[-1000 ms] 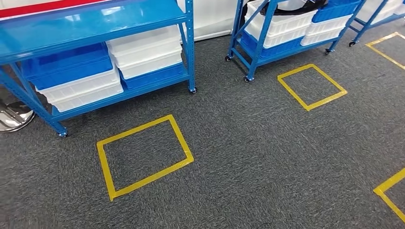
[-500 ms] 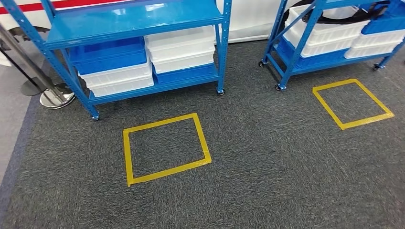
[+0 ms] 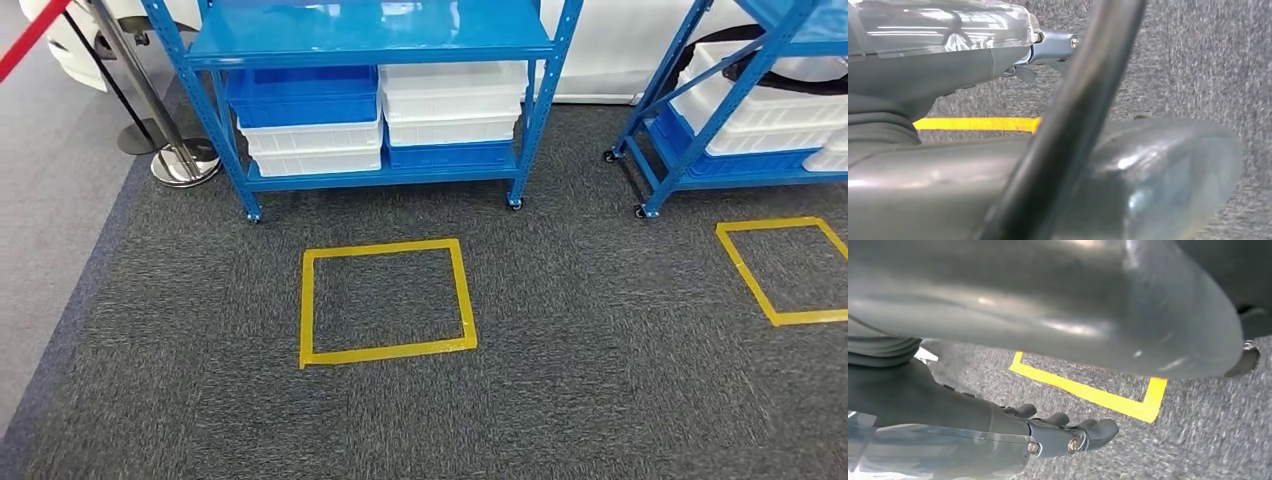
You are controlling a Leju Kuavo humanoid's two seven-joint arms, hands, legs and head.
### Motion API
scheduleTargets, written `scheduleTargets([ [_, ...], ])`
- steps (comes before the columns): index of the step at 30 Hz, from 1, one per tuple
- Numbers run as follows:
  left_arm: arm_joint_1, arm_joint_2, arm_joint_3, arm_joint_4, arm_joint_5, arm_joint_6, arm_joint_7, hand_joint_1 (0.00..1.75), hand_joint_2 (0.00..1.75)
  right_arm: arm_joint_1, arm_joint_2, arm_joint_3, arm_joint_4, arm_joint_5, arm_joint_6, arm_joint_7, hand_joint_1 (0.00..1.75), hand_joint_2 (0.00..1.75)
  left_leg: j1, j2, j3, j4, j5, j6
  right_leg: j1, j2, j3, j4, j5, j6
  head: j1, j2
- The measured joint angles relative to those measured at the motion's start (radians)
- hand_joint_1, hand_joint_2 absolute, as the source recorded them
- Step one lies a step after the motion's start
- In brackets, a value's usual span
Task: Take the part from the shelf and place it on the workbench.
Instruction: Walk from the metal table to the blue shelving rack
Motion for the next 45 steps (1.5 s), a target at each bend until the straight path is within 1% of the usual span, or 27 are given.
scheduleTargets([
  [1, -0.001, 0.0, 0.0, 0.0, -0.001, 0.0, 0.0, 0.0, 0.0, 0.001, 0.0, -0.002, 0.0, -0.004, -0.003, 0.0, 0.0, 0.0, 0.0, -0.012, -0.001, 0.001, 0.001, 0.001, -0.001, 0.008, -0.029, 0.056, -0.018, 0.001, 0.0, 0.0],
  [2, -0.001, 0.0, 0.0, 0.0, -0.002, 0.0, 0.0, 0.0, 0.0, 0.002, 0.0, -0.005, 0.0, -0.007, -0.005, -0.001, 0.0, 0.0, -0.001, -0.023, -0.002, 0.001, 0.001, 0.001, -0.001, 0.012, -0.044, 0.083, -0.017, 0.001, 0.0, 0.0],
  [3, -0.001, 0.0, 0.0, 0.0, -0.002, 0.0, 0.0, 0.0, 0.0, 0.003, 0.0, -0.008, 0.0, -0.008, -0.007, -0.001, 0.0, 0.0, -0.001, -0.033, -0.001, 0.003, 0.001, 0.001, -0.002, 0.013, -0.042, 0.07, 0.006, 0.001, 0.0, 0.0],
  [5, 0.001, -0.002, 0.001, 0.0, -0.002, -0.006, -0.001, 0.0, 0.0, 0.004, 0.0, -0.012, 0.0, -0.009, -0.016, -0.002, 0.0, 0.0, 0.0, -0.049, 0.002, 0.006, -0.001, -0.002, -0.002, 0.018, 0.005, -0.044, 0.085, -0.004, 0.0, 0.0],
  [7, 0.002, -0.003, 0.001, 0.0, -0.001, -0.013, -0.001, 0.0, 0.0, 0.004, -0.001, -0.013, 0.0, -0.008, -0.022, -0.002, 0.0, 0.0, 0.0, -0.057, 0.004, 0.008, -0.003, -0.004, -0.003, 0.023, 0.043, -0.132, 0.133, -0.008, 0.0, 0.0],
  [10, 0.003, -0.003, 0.001, 0.0, 0.0, -0.014, -0.002, 0.0, 0.0, 0.003, -0.001, -0.013, 0.0, -0.008, -0.022, -0.002, 0.0, 0.0, 0.0, -0.058, 0.003, 0.008, -0.003, -0.005, -0.003, 0.026, 0.05, -0.148, 0.14, -0.009, 0.0, 0.0],
  [12, 0.002, -0.003, 0.002, 0.0, 0.003, -0.02, -0.003, 0.0, 0.0, 0.002, -0.001, -0.014, 0.0, -0.007, -0.024, -0.002, 0.0, 0.0, -0.004, -0.062, 0.0, 0.012, -0.007, -0.011, -0.001, 0.034, 0.055, -0.17, 0.135, -0.011, 0.0, 0.0],
  [14, 0.002, -0.004, 0.005, 0.0, 0.008, -0.03, -0.005, 0.0, 0.0, -0.001, -0.001, -0.014, 0.0, -0.007, -0.026, -0.004, 0.0, 0.0, -0.006, -0.054, -0.009, 0.028, -0.022, -0.029, 0.002, 0.034, 0.062, -0.191, 0.127, -0.025, 0.0, 0.0],
  [16, 0.0, -0.005, 0.008, 0.0, 0.01, -0.039, -0.008, 0.0, 0.0, 0.001, -0.001, -0.015, 0.0, -0.006, -0.025, -0.005, 0.0, 0.0, -0.003, -0.024, -0.049, 0.115, -0.071, -0.047, 0.001, 0.021, 0.073, -0.197, 0.124, -0.044, 0.0, 0.0],
  [17, -0.002, -0.006, 0.008, 0.0, 0.01, -0.042, -0.01, 0.0, 0.0, 0.004, -0.001, -0.016, 0.0, -0.006, -0.023, -0.005, 0.0, 0.0, -0.002, -0.008, -0.085, 0.189, -0.104, -0.053, 0.0, 0.014, 0.08, -0.201, 0.121, -0.052, 0.0, 0.0],
  [18, -0.003, -0.006, 0.008, 0.0, 0.009, -0.045, -0.011, 0.0, 0.0, 0.005, -0.001, -0.017, 0.0, -0.006, -0.022, -0.004, 0.0, 0.0, -0.001, -0.003, -0.12, 0.252, -0.126, -0.055, 0.001, 0.01, 0.085, -0.2, 0.117, -0.054, 0.0, 0.0],
  [19, -0.002, -0.006, 0.009, 0.0, 0.009, -0.046, -0.011, 0.0, 0.0, 0.006, -0.001, -0.018, 0.0, -0.006, -0.02, -0.004, 0.0, 0.0, -0.001, -0.001, -0.143, 0.291, -0.131, -0.057, 0.002, 0.006, 0.09, -0.2, 0.112, -0.054, 0.0, 0.0],
  [20, 0.0, -0.006, 0.009, 0.0, 0.009, -0.048, -0.012, 0.0, 0.0, 0.006, -0.001, -0.019, 0.0, -0.006, -0.019, -0.003, 0.0, 0.0, -0.001, 0.001, -0.15, 0.292, -0.115, -0.057, 0.003, 0.003, 0.098, -0.2, 0.105, -0.053, 0.0, 0.0],
  [22, 0.002, -0.006, 0.009, 0.0, 0.009, -0.048, -0.013, 0.0, 0.0, 0.006, 0.0, -0.02, 0.0, -0.006, -0.016, -0.002, 0.0, 0.0, -0.002, 0.007, -0.108, 0.187, -0.037, -0.05, 0.004, -0.002, 0.119, -0.2, 0.089, -0.049, 0.0, 0.0],
  [24, 0.002, -0.006, 0.009, 0.0, 0.009, -0.048, -0.013, 0.0, 0.0, 0.007, 0.001, -0.021, 0.001, -0.006, -0.016, -0.001, 0.0, 0.0, -0.008, 0.016, -0.056, 0.073, 0.01, -0.037, 0.006, -0.007, 0.135, -0.2, 0.073, -0.041, 0.0, 0.0],
  [25, 0.002, -0.006, 0.01, 0.0, 0.009, -0.048, -0.014, 0.0, 0.0, 0.006, 0.001, -0.021, 0.001, -0.006, -0.015, -0.001, 0.0, 0.0, -0.012, 0.02, -0.043, 0.044, 0.013, -0.031, 0.007, -0.009, 0.14, -0.202, 0.068, -0.035, 0.0, 0.0],
  [27, 0.003, -0.006, 0.01, 0.0, 0.009, -0.048, -0.015, 0.0, 0.0, 0.004, 0.002, -0.021, 0.001, -0.006, -0.015, -0.001, 0.0, 0.0, -0.015, 0.018, -0.034, 0.031, 0.003, -0.019, 0.008, -0.011, 0.148, -0.2, 0.068, -0.024, 0.0, 0.0],
  [29, 0.004, -0.007, 0.011, 0.0, 0.009, -0.048, -0.015, 0.0, 0.0, 0.002, 0.001, -0.021, 0.001, -0.006, -0.015, -0.001, 0.0, 0.0, -0.011, 0.012, -0.017, 0.018, -0.003, -0.006, 0.006, -0.006, 0.141, -0.166, 0.07, -0.015, 0.0, 0.0],
  [31, 0.002, -0.007, 0.012, 0.0, 0.009, -0.049, -0.015, 0.0, 0.0, 0.001, 0.001, -0.021, 0.001, -0.006, -0.015, -0.001, 0.0, 0.0, -0.007, 0.008, 0.004, 0.007, -0.011, 0.005, 0.003, 0.005, 0.086, -0.071, 0.047, -0.008, 0.0, 0.0],
  [33, 0.0, -0.008, 0.014, 0.0, 0.008, -0.049, -0.016, 0.0, 0.0, 0.001, 0.001, -0.021, 0.001, -0.006, -0.015, -0.001, 0.0, 0.0, -0.008, 0.005, 0.019, 0.005, -0.023, 0.01, 0.0, 0.011, -0.001, 0.043, 0.003, -0.002, 0.0, 0.0],
  [34, 0.001, -0.008, 0.015, 0.0, 0.008, -0.049, -0.016, 0.0, 0.0, 0.002, 0.001, -0.022, 0.001, -0.006, -0.015, -0.001, 0.0, 0.0, -0.008, 0.002, 0.027, 0.006, -0.031, 0.009, -0.001, 0.012, -0.036, 0.075, -0.009, 0.001, 0.0, 0.0],
  [35, 0.002, -0.008, 0.016, 0.0, 0.008, -0.05, -0.016, 0.0, 0.0, 0.004, 0.001, -0.022, 0.002, -0.006, -0.015, 0.0, 0.0, 0.0, -0.008, -0.001, 0.039, 0.006, -0.04, 0.008, -0.001, 0.012, -0.058, 0.079, -0.001, 0.003, 0.0, 0.0],
  [36, 0.003, -0.009, 0.017, 0.0, 0.007, -0.05, -0.016, 0.0, 0.0, 0.006, 0.001, -0.022, 0.002, -0.006, -0.015, 0.0, 0.0, 0.0, -0.008, -0.004, 0.053, 0.006, -0.05, 0.006, -0.001, 0.012, -0.062, 0.051, 0.028, 0.004, 0.0, 0.0],
  [38, 0.004, -0.01, 0.018, 0.0, 0.007, -0.05, -0.016, 0.0, 0.0, 0.011, -0.001, -0.023, 0.002, -0.006, -0.015, 0.0, 0.0, 0.0, -0.007, -0.009, 0.081, 0.005, -0.073, -0.001, -0.001, 0.013, -0.041, -0.062, 0.128, -0.001, 0.0, 0.0],
  [40, 0.001, -0.012, 0.02, 0.0, 0.007, -0.05, -0.016, 0.0, 0.0, 0.013, -0.002, -0.025, 0.002, -0.007, -0.015, 0.001, 0.0, 0.0, -0.008, -0.011, 0.096, 0.005, -0.091, -0.012, 0.006, 0.015, -0.029, -0.14, 0.18, -0.014, 0.0, 0.0],
  [43, -0.002, -0.013, 0.022, 0.0, 0.006, -0.05, -0.016, 0.0, 0.0, 0.01, -0.002, -0.027, 0.003, -0.007, -0.015, 0.001, 0.0, 0.0, -0.009, -0.011, 0.111, 0.009, -0.1, -0.031, 0.01, 0.016, -0.018, -0.159, 0.177, -0.039, 0.0, 0.0],
  [45, -0.002, -0.015, 0.022, 0.0, 0.006, -0.05, -0.016, 0.0, 0.0, 0.012, -0.002, -0.027, 0.003, -0.007, -0.015, 0.001, 0.0, 0.0, -0.008, -0.005, 0.099, 0.056, -0.101, -0.038, 0.006, 0.015, 0.009, -0.17, 0.169, -0.053, 0.0, 0.0],
])
